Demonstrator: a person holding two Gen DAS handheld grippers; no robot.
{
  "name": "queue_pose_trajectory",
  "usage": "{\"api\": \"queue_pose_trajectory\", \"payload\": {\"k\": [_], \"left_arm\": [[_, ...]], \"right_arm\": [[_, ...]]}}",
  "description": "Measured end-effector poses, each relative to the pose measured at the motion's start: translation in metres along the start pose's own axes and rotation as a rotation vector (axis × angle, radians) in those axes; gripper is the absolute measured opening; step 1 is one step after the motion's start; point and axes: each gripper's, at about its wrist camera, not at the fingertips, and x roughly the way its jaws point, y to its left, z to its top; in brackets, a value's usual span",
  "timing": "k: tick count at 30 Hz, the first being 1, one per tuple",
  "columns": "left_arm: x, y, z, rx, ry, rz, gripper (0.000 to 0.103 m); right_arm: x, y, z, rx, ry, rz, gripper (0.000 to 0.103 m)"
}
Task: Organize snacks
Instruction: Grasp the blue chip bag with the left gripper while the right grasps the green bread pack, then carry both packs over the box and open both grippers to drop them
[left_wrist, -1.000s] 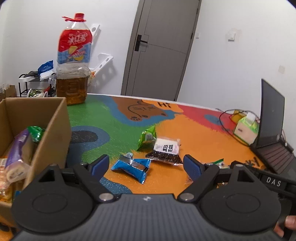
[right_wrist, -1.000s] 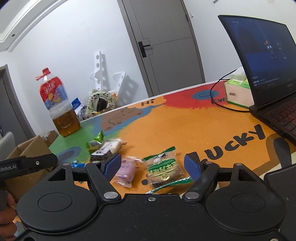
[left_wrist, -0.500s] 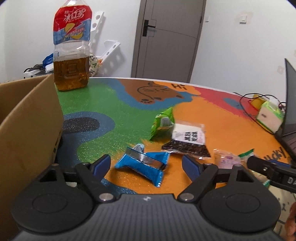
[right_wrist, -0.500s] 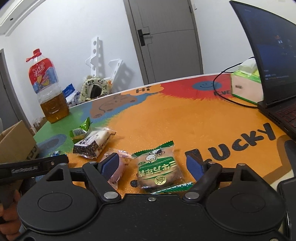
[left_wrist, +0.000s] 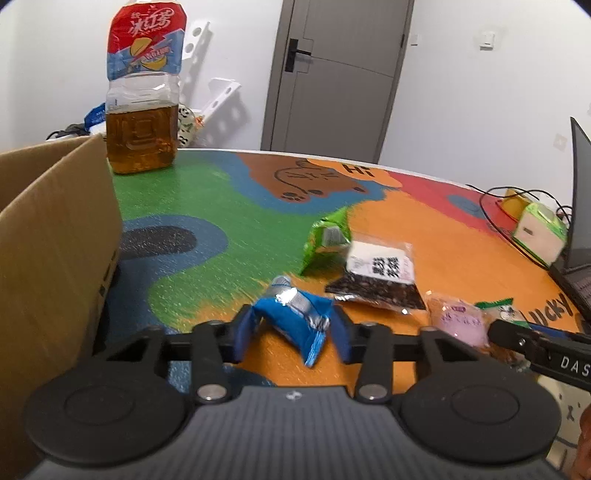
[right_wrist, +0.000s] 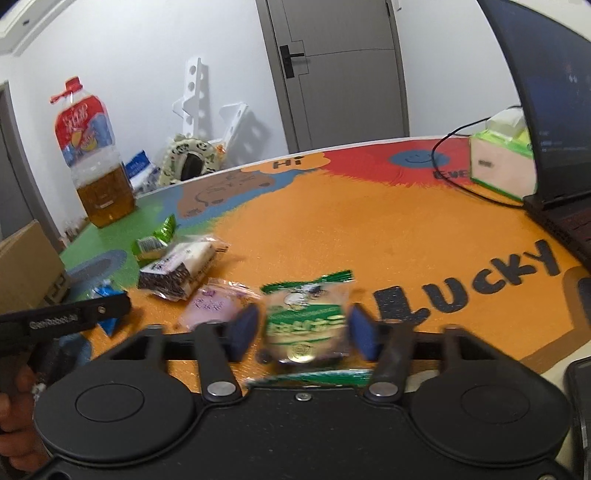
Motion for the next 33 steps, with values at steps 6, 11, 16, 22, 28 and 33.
{"api": "queue_pose_trajectory", "payload": {"k": [6,11,16,22,28,33], "left_arm": [[-0.013,0.0,-0.003,-0.012,-0.004,-0.025,0.031],[-0.038,-0.001,-0.002,-0.021,-0.043,-0.048,0.027],[-0.056,0.0,0.002,-0.03,-0.07,-0.064,0.026],[-0.079,0.003,0.008,-0.039,-0.118,-0.069,0.026],[-0.103,0.016,0.016,-0.059,-0.17,-0.06,0.026],[-0.121,0.033,0.021,-0.08,-0.204,-0.038,0.026]], "right_arm": [[-0.011,0.0,-0.005,0.015,-0.02,0.032,0.049],[-0.027,0.0,-0.003,0.031,-0.06,0.041,0.049],[-0.04,0.004,0.0,0.033,-0.092,0.055,0.049],[-0.054,0.016,0.007,0.015,-0.134,0.082,0.049],[-0.065,0.036,0.014,-0.011,-0.169,0.123,0.048],[-0.07,0.057,0.018,-0.028,-0.189,0.163,0.049]]}}
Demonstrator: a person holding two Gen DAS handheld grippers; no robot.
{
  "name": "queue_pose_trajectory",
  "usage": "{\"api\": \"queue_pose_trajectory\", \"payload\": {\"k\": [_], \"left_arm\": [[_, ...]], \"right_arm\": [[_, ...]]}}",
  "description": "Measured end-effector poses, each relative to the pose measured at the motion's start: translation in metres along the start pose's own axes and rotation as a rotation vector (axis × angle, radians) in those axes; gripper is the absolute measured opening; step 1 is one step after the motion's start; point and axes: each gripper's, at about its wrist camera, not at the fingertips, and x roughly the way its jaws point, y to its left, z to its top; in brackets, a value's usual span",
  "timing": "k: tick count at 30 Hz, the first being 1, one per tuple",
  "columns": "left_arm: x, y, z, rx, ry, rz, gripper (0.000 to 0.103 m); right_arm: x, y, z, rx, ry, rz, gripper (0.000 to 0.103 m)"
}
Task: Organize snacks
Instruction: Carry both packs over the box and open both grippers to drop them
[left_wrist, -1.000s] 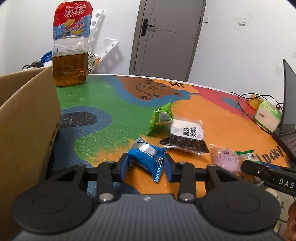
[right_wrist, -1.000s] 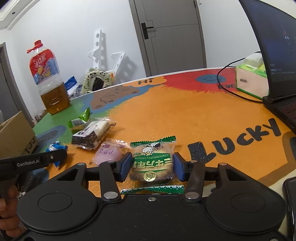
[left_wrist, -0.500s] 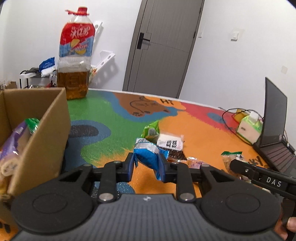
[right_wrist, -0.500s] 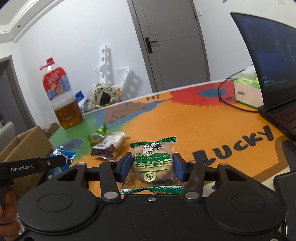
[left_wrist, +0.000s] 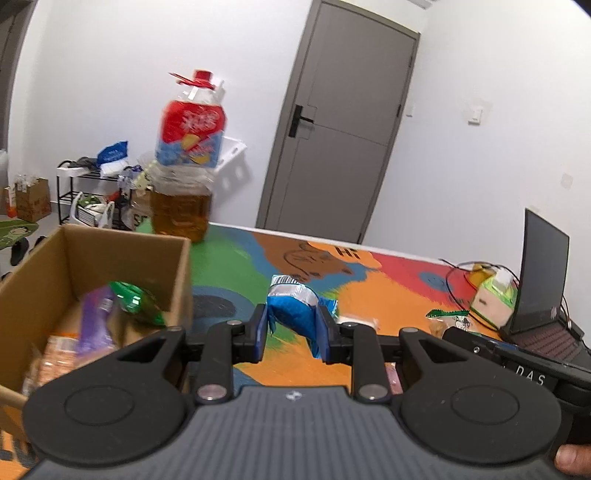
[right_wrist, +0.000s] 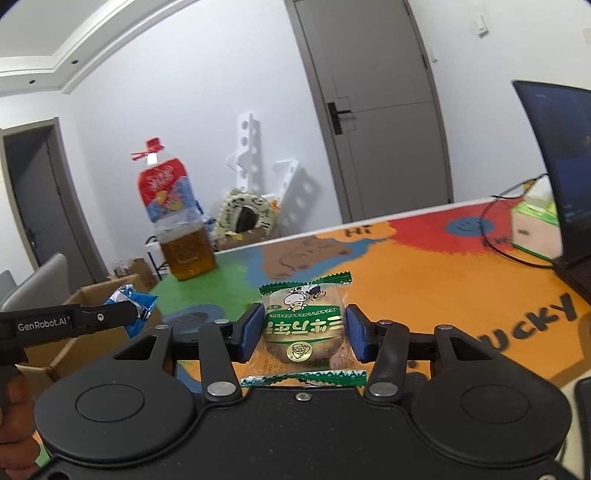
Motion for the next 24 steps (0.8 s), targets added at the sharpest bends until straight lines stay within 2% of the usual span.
{"api": "queue_pose_trajectory", "payload": {"k": [11,24], "left_arm": [[-0.023,0.047,0.01,-0.069,-0.04,0.057,0.026],[-0.03,0.108,0.006,-0.16,-0.041,0.14,0.026]], "right_arm": [[0.003,0.046,0.012,-0.065,-0.016,0.066,0.048],[0.012,0.106,0.016,-0.153,-0.011,0.141,0.048]]}}
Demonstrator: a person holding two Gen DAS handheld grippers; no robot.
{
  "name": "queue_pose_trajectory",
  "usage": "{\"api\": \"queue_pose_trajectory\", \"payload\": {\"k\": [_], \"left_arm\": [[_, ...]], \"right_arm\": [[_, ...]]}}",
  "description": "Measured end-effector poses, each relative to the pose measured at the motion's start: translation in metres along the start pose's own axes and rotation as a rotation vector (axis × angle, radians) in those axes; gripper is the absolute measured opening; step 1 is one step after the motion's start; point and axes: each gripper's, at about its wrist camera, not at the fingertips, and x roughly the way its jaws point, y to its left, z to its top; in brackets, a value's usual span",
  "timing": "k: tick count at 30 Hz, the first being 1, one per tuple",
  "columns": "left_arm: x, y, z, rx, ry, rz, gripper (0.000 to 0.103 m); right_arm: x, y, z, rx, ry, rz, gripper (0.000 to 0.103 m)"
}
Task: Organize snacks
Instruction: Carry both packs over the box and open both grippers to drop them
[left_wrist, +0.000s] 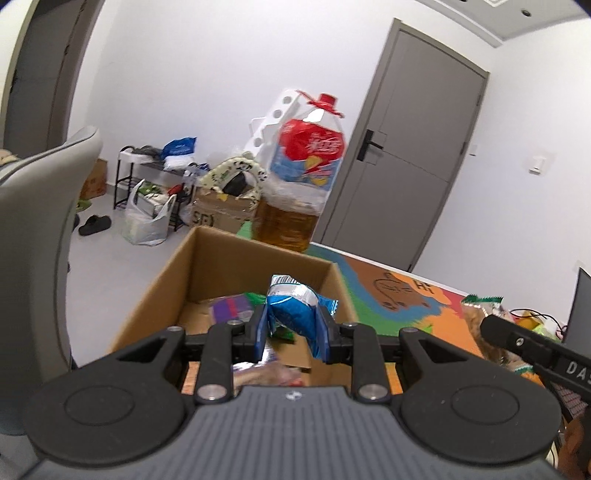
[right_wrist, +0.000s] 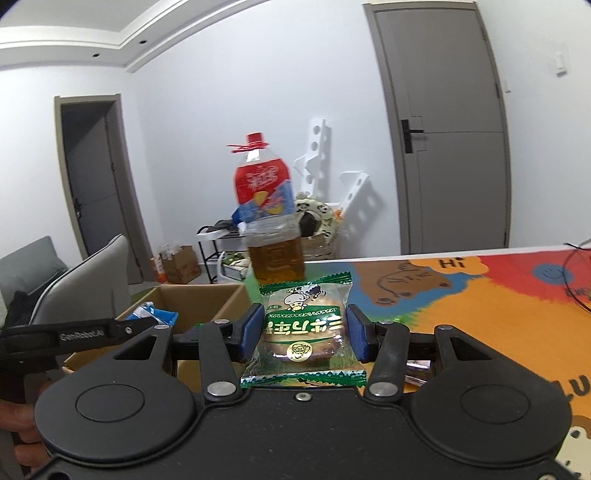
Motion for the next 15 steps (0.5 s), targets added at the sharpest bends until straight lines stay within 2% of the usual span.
{"api": "queue_pose_trajectory", "payload": {"k": [7,9,12,15], "left_arm": [[0.012,0.021,0.002,-0.02,0.047,0.009,0.029],[0.01,0.026,0.004,-0.024,0.047,0.026,0.03],[0.001,0.033,0.008,-0.042,0.043,-0.006,0.032],[-0.008,0.039,0.011,-0.048,0.017,0.031,0.033]], "right_arm": [[0.014,0.028,0.005,-0.021,0.015,0.056,0.049],[0.018,0.035,0.006,-0.027,0.018,0.069,0.049],[0.025,0.045,0.006,-0.033,0.024,0.093,0.049],[0.034,0.056,0.004,-0.043,0.039,0.118,0.049]]}}
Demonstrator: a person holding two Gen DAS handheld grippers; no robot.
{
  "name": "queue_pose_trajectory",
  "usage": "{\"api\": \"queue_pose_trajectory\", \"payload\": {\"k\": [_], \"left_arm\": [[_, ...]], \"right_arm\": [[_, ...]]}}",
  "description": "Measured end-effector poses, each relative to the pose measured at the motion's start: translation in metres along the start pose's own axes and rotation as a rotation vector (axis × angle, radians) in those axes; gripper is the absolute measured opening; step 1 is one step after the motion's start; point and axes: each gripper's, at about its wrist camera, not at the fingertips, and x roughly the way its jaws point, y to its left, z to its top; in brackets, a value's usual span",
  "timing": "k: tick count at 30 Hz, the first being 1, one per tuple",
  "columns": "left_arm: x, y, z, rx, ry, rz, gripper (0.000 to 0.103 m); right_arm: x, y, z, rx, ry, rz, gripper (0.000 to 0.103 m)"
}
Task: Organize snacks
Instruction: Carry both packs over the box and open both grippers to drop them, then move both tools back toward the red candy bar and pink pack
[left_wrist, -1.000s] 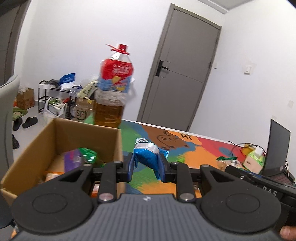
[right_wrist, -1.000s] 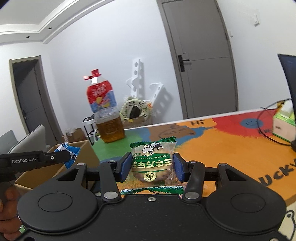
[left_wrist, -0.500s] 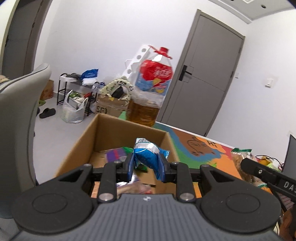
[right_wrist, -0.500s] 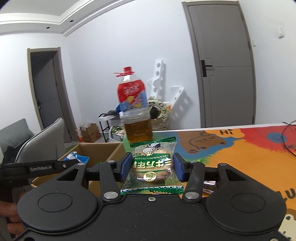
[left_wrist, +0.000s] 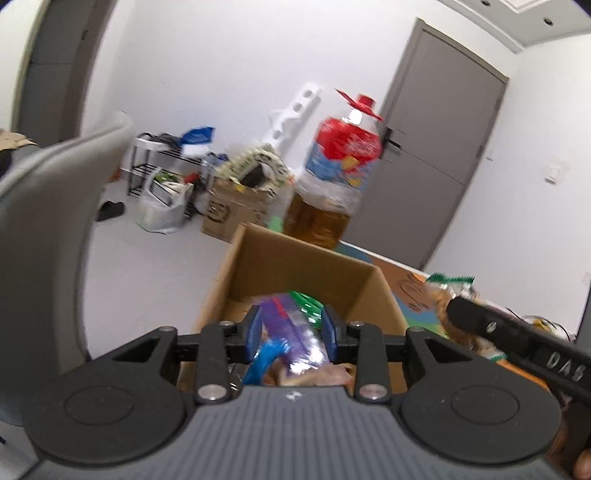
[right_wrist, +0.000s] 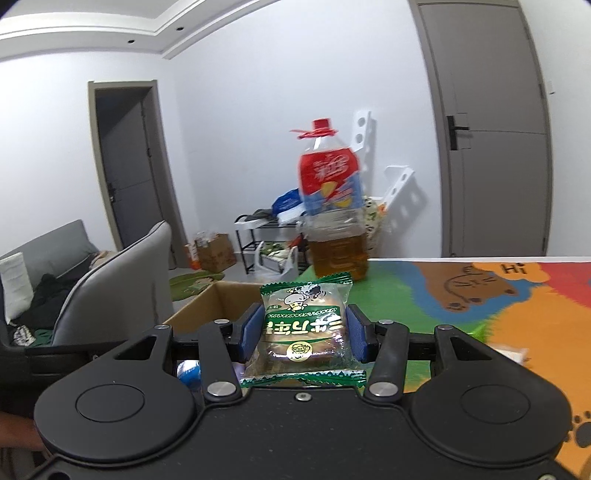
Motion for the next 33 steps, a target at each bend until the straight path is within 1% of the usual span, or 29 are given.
{"api": "queue_pose_trajectory", "payload": {"k": [2,5,9,10,11,12,13,16,17,22,26,28,31,33], "left_arm": [[-0.006,0.007,0.002,-0.022,-0.006,-0.008,0.033],[-0.012,0.012,0.002,-0.025,-0.013,-0.003,0.033],[-0.013,0.02,0.004,-0.054,-0.01,0.001,0.034],[-0.014,0.021,0.004,-0.057,-0.01,-0.002,0.034],[-0.015,0.021,0.003,-0.058,-0.008,-0.005,0.035],[-0.016,0.019,0.003,-0.053,-0.006,-0.01,0.039],[-0.016,0.018,0.002,-0.049,-0.006,-0.015,0.046],[-0.018,0.012,0.001,-0.038,-0.003,-0.02,0.055],[-0.02,0.011,0.0,-0.034,-0.002,-0.02,0.056],[-0.023,-0.002,-0.006,-0.008,0.003,-0.026,0.076],[-0.025,-0.014,-0.011,0.003,0.008,-0.029,0.08],[-0.025,-0.022,-0.013,0.012,0.009,-0.043,0.085],[-0.027,-0.035,-0.018,0.034,0.013,-0.06,0.086],[-0.029,-0.043,-0.022,0.047,0.019,-0.08,0.086]], "right_arm": [[0.006,0.005,-0.001,-0.006,0.012,0.013,0.049],[0.013,0.011,-0.001,-0.011,0.029,0.021,0.049],[0.018,0.02,0.001,-0.008,0.031,0.031,0.049],[0.02,0.022,0.002,-0.009,0.033,0.028,0.054],[0.021,0.023,0.003,-0.012,0.036,0.022,0.06],[0.021,0.024,0.003,-0.014,0.037,0.009,0.076],[0.017,0.023,0.003,-0.012,0.021,-0.001,0.077],[0.008,0.016,0.002,-0.001,0.027,-0.008,0.077],[0.004,0.012,0.001,0.003,0.03,-0.015,0.077],[-0.018,-0.013,-0.005,0.019,0.047,-0.067,0.078],[-0.037,-0.039,-0.014,0.075,0.053,-0.117,0.079],[-0.045,-0.05,-0.018,0.089,0.058,-0.14,0.079],[-0.059,-0.066,-0.022,0.117,0.055,-0.164,0.082],[-0.066,-0.075,-0.023,0.136,0.049,-0.176,0.083]]}}
